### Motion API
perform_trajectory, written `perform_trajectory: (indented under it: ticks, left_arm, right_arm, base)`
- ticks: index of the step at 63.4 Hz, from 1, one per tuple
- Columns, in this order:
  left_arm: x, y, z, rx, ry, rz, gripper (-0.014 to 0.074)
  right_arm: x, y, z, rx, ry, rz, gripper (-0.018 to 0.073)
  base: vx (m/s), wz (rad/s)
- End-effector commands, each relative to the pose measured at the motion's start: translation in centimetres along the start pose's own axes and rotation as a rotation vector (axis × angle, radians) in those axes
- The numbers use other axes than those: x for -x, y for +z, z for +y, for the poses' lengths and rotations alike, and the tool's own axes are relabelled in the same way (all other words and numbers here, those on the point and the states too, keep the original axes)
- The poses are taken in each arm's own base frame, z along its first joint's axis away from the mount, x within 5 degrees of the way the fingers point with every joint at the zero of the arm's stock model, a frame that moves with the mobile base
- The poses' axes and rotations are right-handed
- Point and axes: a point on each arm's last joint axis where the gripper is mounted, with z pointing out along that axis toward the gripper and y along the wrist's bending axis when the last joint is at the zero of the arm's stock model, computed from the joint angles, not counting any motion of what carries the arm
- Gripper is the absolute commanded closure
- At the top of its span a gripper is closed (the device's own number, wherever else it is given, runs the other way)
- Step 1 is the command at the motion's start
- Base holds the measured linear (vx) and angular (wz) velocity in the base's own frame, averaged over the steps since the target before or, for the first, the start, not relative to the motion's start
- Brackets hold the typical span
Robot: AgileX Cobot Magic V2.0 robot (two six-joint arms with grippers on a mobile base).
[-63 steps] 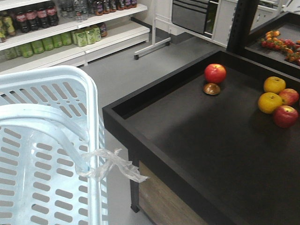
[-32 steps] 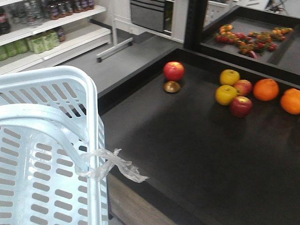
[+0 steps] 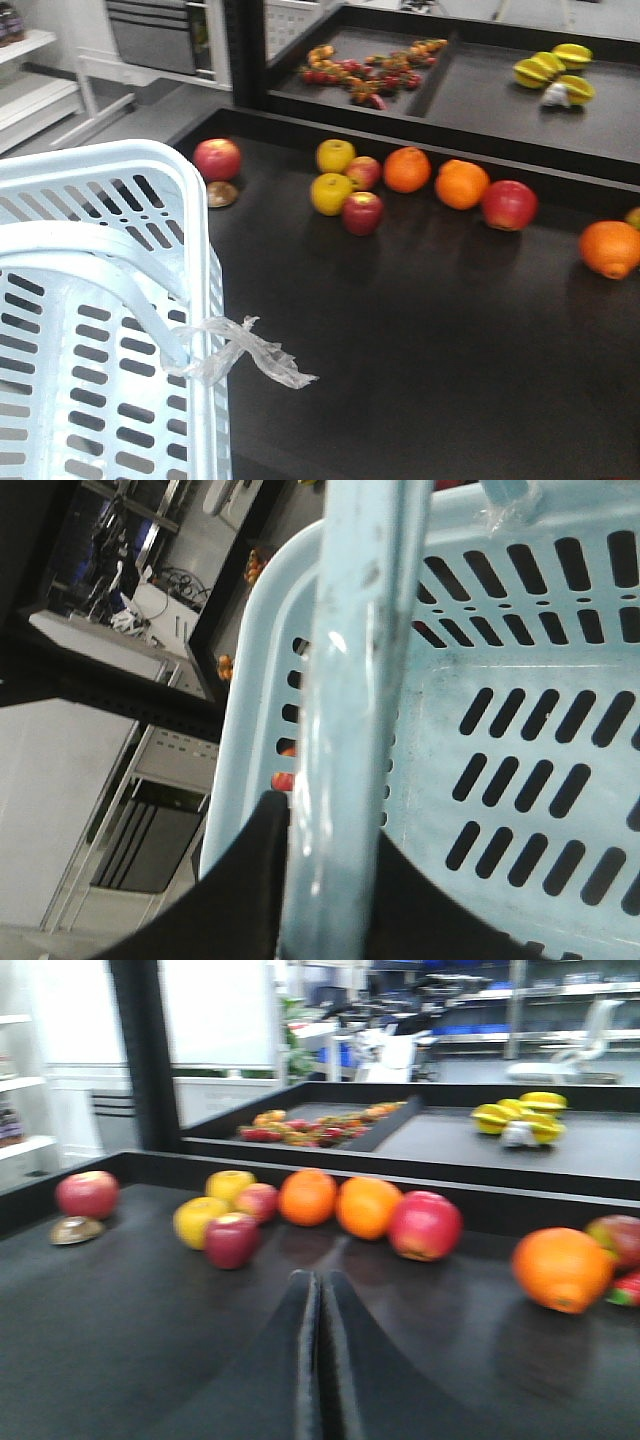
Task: Pick three apples into basket with both arms
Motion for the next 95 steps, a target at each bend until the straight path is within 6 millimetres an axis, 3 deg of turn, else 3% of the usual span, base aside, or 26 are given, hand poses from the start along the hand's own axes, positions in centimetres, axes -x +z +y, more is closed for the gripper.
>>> perform_trajectory:
  ticks: [1,56,95]
  left_arm:
    - [0.99,-0.58,1.28,0.086,-0.017,-0.079,0.0603]
    - [0.99,-0.58,1.28,0.086,-0.017,-0.079,0.0603]
    - [0.99,-0.58,1.28,0.086,-0.017,-0.079,0.0603]
  right_arm:
    - [0.34,-0.04,0.05,0.008,-0.013,-0.077,0.0568]
    - [0.34,-0.04,0.05,0.008,-0.013,-0.077,0.0568]
    - [0.34,-0.04,0.05,0.008,-0.013,-0.077,0.0568]
  base:
    - [0.05,-0.51]
    - [0.06,-0.38]
    - [0.03,-0.10]
